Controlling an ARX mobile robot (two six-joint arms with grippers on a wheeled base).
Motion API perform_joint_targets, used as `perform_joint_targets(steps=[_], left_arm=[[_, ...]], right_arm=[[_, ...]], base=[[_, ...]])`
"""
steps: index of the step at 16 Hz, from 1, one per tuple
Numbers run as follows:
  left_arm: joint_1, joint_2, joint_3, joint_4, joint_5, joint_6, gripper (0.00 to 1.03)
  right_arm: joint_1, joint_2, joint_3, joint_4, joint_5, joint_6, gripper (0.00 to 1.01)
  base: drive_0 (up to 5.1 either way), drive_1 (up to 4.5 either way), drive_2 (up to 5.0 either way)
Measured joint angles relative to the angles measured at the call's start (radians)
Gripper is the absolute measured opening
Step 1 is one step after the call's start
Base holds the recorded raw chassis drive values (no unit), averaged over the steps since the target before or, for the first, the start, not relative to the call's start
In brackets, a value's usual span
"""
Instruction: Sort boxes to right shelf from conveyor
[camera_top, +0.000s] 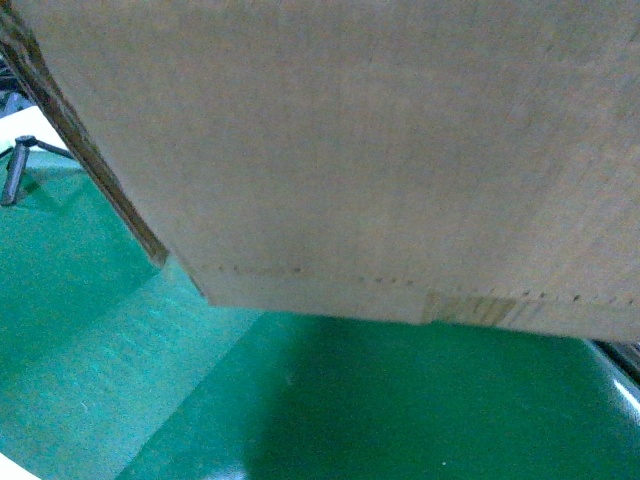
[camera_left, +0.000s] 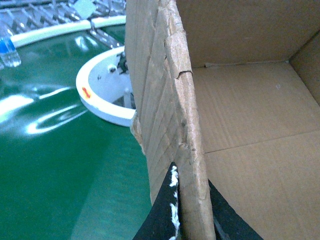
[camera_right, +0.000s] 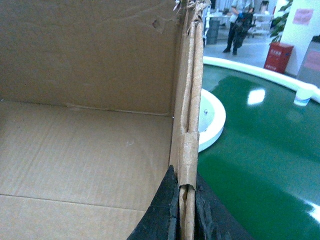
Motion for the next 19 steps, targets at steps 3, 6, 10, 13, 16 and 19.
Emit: perform_joint_targets(steps=[3, 6, 10, 13, 16, 19], left_arm=[[-0.005, -0.005, 0.008, 0.000, -0.005, 0.015, 0.03], [-0.005, -0.001, 0.008, -0.001, -0.004, 0.015, 0.03], [-0.004, 0.000, 0.008, 0.001, -0.004, 0.015, 0.03], [-0.006, 0.000, 0.008, -0.001, -0.004, 0.015, 0.03], [-0.006, 0.000, 0.008, -0.003, -0.004, 0.015, 0.03], [-0.006, 0.000, 0.008, -0.001, -0.004, 0.016, 0.03]], right_arm=[[-0.005, -0.016, -0.007, 0.015, 0.000, -0.032, 0.04], [-0.006, -0.015, -0.008, 0.013, 0.002, -0.033, 0.04], [-0.007, -0.016, -0.009, 0.016, 0.001, -0.033, 0.04], [-0.008, -0.016, -0.009, 0.013, 0.001, -0.034, 0.04], [-0.008, -0.016, -0.010, 0.012, 0.001, -0.034, 0.04], [-0.008, -0.016, -0.010, 0.013, 0.001, -0.034, 0.04]], base=[[0.0, 0.00, 0.0], [-2.0, -2.70, 4.7], [-0.1, -4.23, 4.0], [0.0, -4.14, 4.1], [0.1, -4.11, 4.3], [0.1, -4.20, 4.4]])
